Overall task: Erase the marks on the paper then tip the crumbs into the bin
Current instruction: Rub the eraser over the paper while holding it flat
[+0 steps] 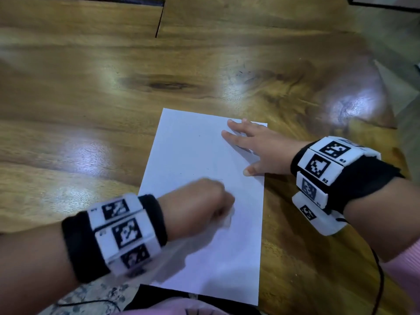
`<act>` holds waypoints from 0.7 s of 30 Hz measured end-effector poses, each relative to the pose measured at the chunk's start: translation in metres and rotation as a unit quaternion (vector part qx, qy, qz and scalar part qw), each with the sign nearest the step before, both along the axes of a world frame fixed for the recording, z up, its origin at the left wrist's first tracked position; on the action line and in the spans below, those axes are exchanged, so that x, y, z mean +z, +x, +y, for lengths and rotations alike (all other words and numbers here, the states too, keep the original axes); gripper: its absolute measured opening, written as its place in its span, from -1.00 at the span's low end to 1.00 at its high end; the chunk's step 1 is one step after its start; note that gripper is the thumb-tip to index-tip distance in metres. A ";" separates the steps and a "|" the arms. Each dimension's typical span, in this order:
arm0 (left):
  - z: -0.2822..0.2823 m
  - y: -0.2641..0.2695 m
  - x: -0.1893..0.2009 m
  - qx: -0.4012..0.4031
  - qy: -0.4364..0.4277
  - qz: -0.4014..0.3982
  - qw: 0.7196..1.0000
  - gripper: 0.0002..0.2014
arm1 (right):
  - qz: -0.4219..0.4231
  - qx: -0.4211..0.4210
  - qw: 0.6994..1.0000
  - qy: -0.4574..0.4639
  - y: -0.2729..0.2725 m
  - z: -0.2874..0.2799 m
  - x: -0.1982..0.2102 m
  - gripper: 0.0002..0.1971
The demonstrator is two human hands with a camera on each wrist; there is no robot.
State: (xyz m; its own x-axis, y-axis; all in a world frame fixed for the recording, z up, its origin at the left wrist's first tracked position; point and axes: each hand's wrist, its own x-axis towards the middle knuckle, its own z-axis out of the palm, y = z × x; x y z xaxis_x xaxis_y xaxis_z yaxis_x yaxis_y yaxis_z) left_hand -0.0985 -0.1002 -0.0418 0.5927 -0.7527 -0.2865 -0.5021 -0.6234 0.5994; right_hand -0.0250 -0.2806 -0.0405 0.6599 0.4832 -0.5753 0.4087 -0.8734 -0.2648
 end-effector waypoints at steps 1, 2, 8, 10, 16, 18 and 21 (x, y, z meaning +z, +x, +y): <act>-0.001 0.015 0.002 0.038 -0.011 -0.024 0.999 -0.93 | 0.000 0.002 1.000 -0.001 0.000 0.001 0.001 -0.09; -0.002 0.032 0.003 0.088 -0.019 -0.053 0.995 -0.97 | -0.002 0.005 1.000 -0.004 -0.001 0.001 0.001 -0.10; 0.000 0.072 -0.002 0.178 -0.018 -0.079 0.981 -0.83 | -0.002 0.011 1.000 -0.017 -0.002 0.003 0.005 -0.14; 0.008 0.045 -0.004 0.124 -0.028 -0.058 0.990 -0.77 | 0.002 0.013 1.000 -0.020 -0.001 0.002 0.004 -0.13; 0.020 0.013 -0.005 0.053 0.015 0.002 0.998 -0.90 | 0.002 0.010 1.000 -0.023 -0.001 0.002 0.001 -0.13; 0.008 0.042 -0.002 0.111 0.004 -0.056 0.992 -0.84 | -0.001 0.007 1.000 -0.018 -0.001 0.003 0.001 -0.12; -0.004 0.064 -0.001 0.151 -0.015 -0.078 0.985 -0.78 | -0.004 0.006 1.000 -0.017 -0.002 0.004 0.000 -0.13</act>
State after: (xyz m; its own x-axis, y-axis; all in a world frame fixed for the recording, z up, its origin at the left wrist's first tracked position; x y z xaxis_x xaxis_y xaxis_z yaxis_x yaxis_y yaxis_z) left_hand -0.0340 -0.1038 -0.0432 0.8267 -0.5412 -0.1540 -0.3836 -0.7423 0.5494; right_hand -0.0269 -0.2771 -0.0400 0.6593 0.4709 -0.5862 0.4213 -0.8771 -0.2308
